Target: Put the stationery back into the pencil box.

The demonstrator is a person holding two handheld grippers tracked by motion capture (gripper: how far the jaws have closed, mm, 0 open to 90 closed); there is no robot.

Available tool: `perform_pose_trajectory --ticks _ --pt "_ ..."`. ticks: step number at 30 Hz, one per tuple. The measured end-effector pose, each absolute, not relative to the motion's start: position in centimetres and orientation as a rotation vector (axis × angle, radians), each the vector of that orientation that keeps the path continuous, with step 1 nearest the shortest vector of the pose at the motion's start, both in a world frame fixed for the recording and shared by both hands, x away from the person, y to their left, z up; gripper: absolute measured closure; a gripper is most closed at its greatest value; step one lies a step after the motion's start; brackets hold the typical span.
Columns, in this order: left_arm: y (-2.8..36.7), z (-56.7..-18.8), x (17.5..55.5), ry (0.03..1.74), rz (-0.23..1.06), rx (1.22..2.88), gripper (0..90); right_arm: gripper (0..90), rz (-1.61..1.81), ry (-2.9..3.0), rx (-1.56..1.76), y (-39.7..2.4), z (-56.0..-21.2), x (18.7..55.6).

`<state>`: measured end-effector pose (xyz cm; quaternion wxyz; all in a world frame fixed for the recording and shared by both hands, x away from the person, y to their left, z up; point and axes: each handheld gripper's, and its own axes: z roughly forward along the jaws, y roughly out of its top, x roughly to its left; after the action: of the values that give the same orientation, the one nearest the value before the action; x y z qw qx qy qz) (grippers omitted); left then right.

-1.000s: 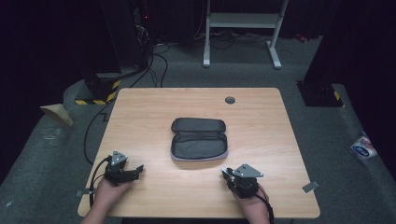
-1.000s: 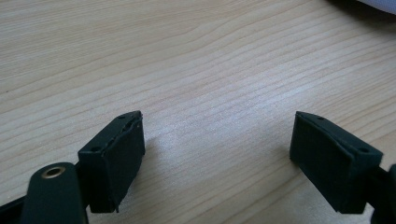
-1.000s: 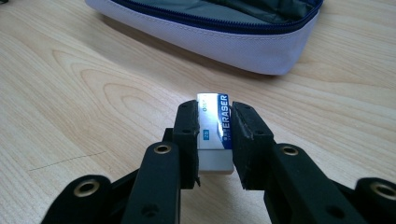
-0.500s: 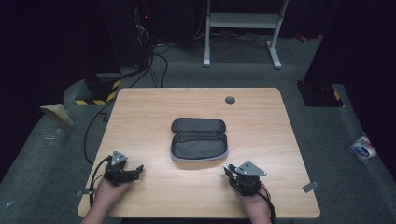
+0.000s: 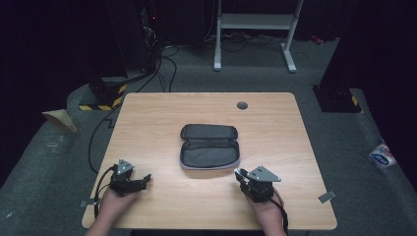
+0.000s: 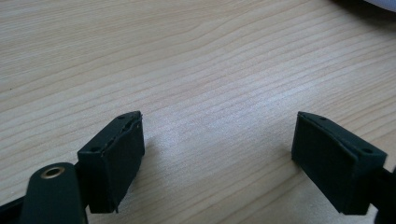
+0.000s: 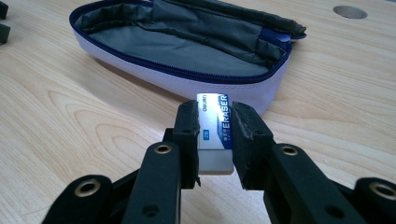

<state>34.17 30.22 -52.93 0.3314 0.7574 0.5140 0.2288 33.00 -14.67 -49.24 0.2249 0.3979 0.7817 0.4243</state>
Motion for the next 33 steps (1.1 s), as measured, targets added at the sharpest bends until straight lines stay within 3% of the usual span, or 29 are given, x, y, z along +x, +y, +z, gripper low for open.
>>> perform_pose_trajectory --ticks 33 --pt "30.2 -52.9 34.3 1.329 0.594 1.988 16.5 72.5 1.218 2.125 1.13 -12.7 -46.2 37.3"
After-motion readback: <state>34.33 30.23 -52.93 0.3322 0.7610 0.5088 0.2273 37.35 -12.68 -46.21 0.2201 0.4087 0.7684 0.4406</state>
